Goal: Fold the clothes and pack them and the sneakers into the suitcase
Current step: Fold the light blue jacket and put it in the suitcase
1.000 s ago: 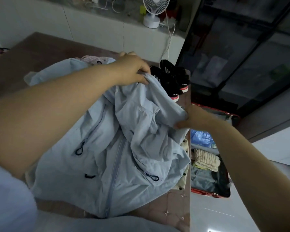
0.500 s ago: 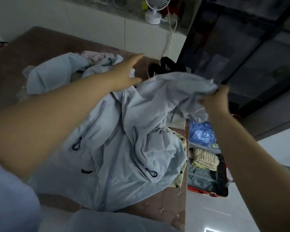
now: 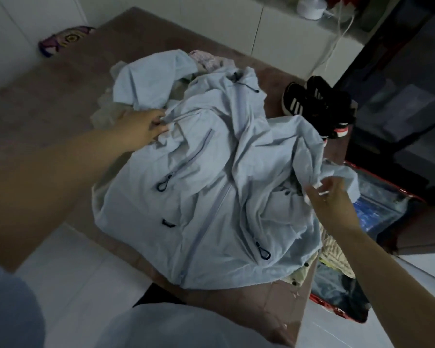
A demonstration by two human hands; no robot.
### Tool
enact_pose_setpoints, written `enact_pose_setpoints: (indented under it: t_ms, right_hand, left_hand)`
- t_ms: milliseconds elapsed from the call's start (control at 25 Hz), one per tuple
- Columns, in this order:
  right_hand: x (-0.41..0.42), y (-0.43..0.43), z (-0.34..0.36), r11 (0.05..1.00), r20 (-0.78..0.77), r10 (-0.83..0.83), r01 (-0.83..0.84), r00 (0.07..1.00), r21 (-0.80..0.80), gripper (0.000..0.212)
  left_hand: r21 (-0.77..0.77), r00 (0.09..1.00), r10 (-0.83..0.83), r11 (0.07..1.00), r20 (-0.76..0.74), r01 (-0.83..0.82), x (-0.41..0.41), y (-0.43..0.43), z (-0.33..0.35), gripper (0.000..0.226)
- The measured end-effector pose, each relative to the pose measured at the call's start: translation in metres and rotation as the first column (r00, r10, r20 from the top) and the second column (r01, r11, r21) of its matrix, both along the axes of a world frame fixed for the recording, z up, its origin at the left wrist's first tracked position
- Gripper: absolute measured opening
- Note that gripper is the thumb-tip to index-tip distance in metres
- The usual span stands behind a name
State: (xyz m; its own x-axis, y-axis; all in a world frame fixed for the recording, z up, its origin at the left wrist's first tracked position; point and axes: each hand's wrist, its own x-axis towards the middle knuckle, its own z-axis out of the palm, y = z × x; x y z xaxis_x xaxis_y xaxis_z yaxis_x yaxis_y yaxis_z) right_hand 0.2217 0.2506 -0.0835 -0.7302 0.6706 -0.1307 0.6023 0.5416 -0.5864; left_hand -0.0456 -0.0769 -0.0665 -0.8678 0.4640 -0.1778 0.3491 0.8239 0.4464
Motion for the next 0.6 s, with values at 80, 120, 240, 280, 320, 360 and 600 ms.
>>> enact_pose_setpoints:
  t_ms: [80,120,240,280,320,360,600]
  right_hand:
    - [-0.001,-0.019,-0.006,0.991,0.096,0.127,-0.129,0.987,0.022,0.049]
    - [-0.004,-0.03,-0.01,0.981,0.221,0.194,-0.196,0.956,-0.015,0.053]
    - [-0.015,-0.05,-0.026,0.971,0.389,0.212,-0.239,0.897,0.024,0.035]
    - [-0.019,-0.053,-0.026,0.987,0.331,0.129,-0.155,0.935,0.052,0.029]
    - [-0.024,-0.056,-0.019,1.0,0.26,-0.01,0.008,0.966,0.011,0.027]
    - [-0.025,-0.053,-0.015,0.965,0.169,-0.223,0.242,0.96,-0.1,0.027]
    - [0.009,-0.059,-0.018,0.699,0.227,-0.587,0.628,0.777,-0.34,0.047]
  left_hand:
    - [-0.06,0.988,-0.03,0.998,-0.149,0.021,-0.007,-0.002,-0.002,0.048]
    - [-0.094,0.984,-0.064,0.994,-0.165,0.049,-0.012,-0.002,-0.002,0.052]
    - [-0.278,0.976,-0.2,0.946,-0.091,0.168,-0.03,0.009,0.0,0.042]
    - [-0.33,0.967,-0.229,0.926,-0.11,0.181,-0.034,0.017,0.0,0.027]
    - [-0.348,0.959,-0.239,0.921,-0.155,0.173,-0.039,0.024,0.002,0.014]
    - [-0.343,0.95,-0.222,0.929,-0.219,0.138,-0.045,0.032,0.009,0.01]
    - [0.035,0.915,0.095,0.995,-0.391,-0.089,-0.216,0.024,-0.01,0.031]
